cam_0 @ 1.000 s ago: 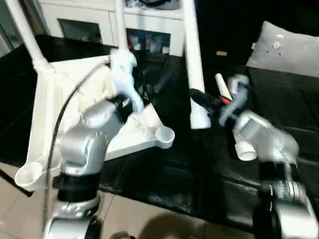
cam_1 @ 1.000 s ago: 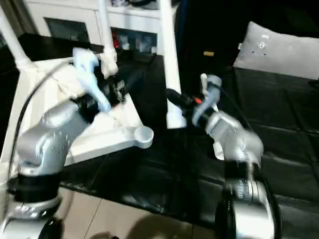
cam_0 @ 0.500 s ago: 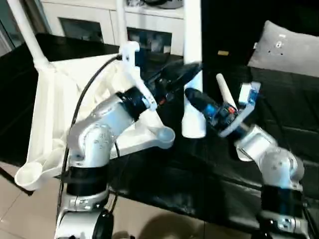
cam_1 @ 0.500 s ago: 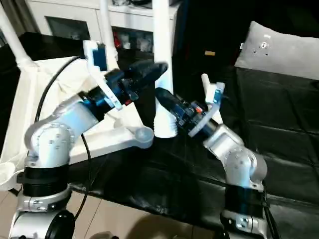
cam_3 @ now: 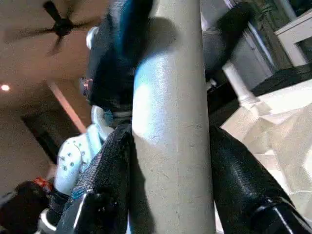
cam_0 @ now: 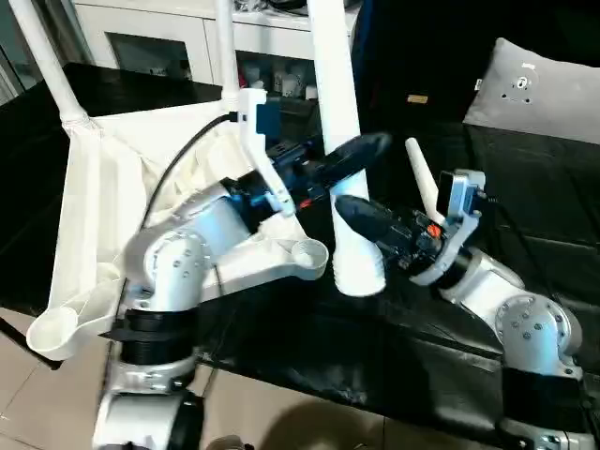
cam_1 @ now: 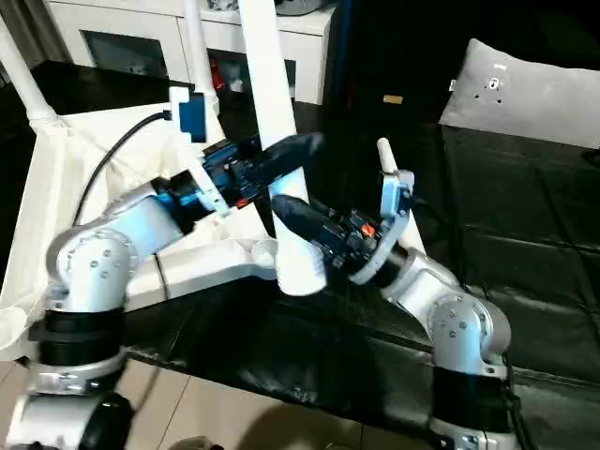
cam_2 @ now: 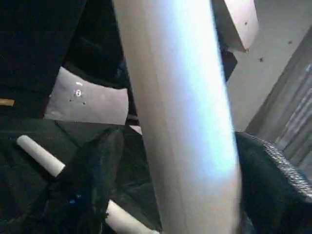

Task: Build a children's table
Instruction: Pick table leg

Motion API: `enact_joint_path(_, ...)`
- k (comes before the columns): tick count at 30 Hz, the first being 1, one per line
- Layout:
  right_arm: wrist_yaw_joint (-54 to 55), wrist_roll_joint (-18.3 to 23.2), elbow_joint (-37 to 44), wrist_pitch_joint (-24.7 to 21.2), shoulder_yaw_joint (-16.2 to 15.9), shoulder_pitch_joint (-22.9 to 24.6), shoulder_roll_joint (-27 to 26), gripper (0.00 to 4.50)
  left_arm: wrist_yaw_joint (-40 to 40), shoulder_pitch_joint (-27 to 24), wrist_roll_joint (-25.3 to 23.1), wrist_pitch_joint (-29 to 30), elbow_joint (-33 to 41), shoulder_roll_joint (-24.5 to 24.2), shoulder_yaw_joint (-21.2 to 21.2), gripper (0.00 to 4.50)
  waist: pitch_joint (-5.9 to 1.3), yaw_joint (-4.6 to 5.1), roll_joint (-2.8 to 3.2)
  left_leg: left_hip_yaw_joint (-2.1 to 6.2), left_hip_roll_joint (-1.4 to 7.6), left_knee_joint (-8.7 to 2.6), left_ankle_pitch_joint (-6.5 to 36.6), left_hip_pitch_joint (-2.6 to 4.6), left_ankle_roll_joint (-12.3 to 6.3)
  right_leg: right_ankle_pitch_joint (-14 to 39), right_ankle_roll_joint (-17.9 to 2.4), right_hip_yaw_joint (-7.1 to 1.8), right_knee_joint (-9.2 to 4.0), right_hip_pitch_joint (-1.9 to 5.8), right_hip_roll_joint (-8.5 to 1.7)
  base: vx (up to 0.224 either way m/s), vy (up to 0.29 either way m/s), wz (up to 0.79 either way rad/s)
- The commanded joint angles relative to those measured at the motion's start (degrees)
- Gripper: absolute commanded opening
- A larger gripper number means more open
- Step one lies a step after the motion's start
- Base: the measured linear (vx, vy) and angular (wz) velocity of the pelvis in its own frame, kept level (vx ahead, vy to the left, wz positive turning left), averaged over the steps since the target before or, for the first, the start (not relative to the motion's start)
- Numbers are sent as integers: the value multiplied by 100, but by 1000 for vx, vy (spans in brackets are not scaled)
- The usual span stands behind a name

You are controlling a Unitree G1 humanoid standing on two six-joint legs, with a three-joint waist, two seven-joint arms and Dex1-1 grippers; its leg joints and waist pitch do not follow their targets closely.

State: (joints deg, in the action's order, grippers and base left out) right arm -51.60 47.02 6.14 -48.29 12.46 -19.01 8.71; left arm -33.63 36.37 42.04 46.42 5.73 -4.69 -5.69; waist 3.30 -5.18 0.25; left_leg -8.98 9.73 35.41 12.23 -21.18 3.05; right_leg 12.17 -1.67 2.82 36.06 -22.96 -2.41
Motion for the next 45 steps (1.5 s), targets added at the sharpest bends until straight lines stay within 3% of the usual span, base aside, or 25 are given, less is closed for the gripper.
enact_joint_path(1,22,-46,132,123,-35,-5,64,185,-187,40,108,2,55,-36,13,335,-380,-18,25,86,286,-411,166,12,-56,299,-1060,-299,-442,383,-539,0,0,0)
enact_joint_path(2,15,-79,117,140,-67,2,96,185,-276,8,83,-40,94,-80,51,308,-380,-14,20,86,286,-411,184,15,-74,303,-1067,-299,-436,384,-533,0,0,0)
enact_joint_path(5,-14,-110,105,151,-126,16,143,185,-380,-34,60,-103,121,-133,99,298,-374,-15,14,88,288,-413,205,14,-106,396,-1039,-299,-451,388,-542,0,0,0)
enact_joint_path(6,-31,-120,98,155,-154,21,159,185,-405,-47,62,-121,120,-148,112,275,-367,-9,14,84,288,-416,225,13,-100,424,-1035,-302,-453,386,-537,0,0,0)
enact_joint_path(7,-52,-131,86,159,-188,24,172,185,-414,-54,72,-128,113,-156,115,264,-370,-6,-19,80,294,-416,234,14,-101,450,-1034,-302,-457,388,-540,0,0,0)
enact_joint_path(12,-106,-148,55,169,-281,21,212,185,-420,-73,146,-118,128,-177,88,223,-376,-20,-4,81,295,-409,153,14,-126,411,-1053,-303,-438,383,-545,0,0,0)
enact_joint_path(22,-182,-218,-21,359,-469,29,345,185,-541,-93,237,-165,115,-244,64,219,-378,-18,-6,78,293,-403,166,13,-122,406,-1063,-302,-435,384,-546,0,0,0)
enact_joint_path(34,-126,-639,-194,787,-715,-26,598,185,-470,-87,470,129,14,-292,-59,191,-378,-17,-18,69,278,-393,146,10,-153,399,-1062,-301,-434,389,-536,0,0,0)
enact_joint_path(44,54,-1227,-393,1286,-1071,-197,750,185,-445,25,-276,-490,-236,-554,170,185,-388,-10,-25,75,292,-391,75,17,-201,273,-1054,-301,-412,393,-538,0,0,0)
enact_joint_path(45,110,-1277,-438,1289,-1084,-238,737,219,-454,56,-338,-525,-233,-598,201,185,-385,-7,-34,71,290,-393,88,16,-197,296,-1050,-306,-413,391,-538,0,0,0)
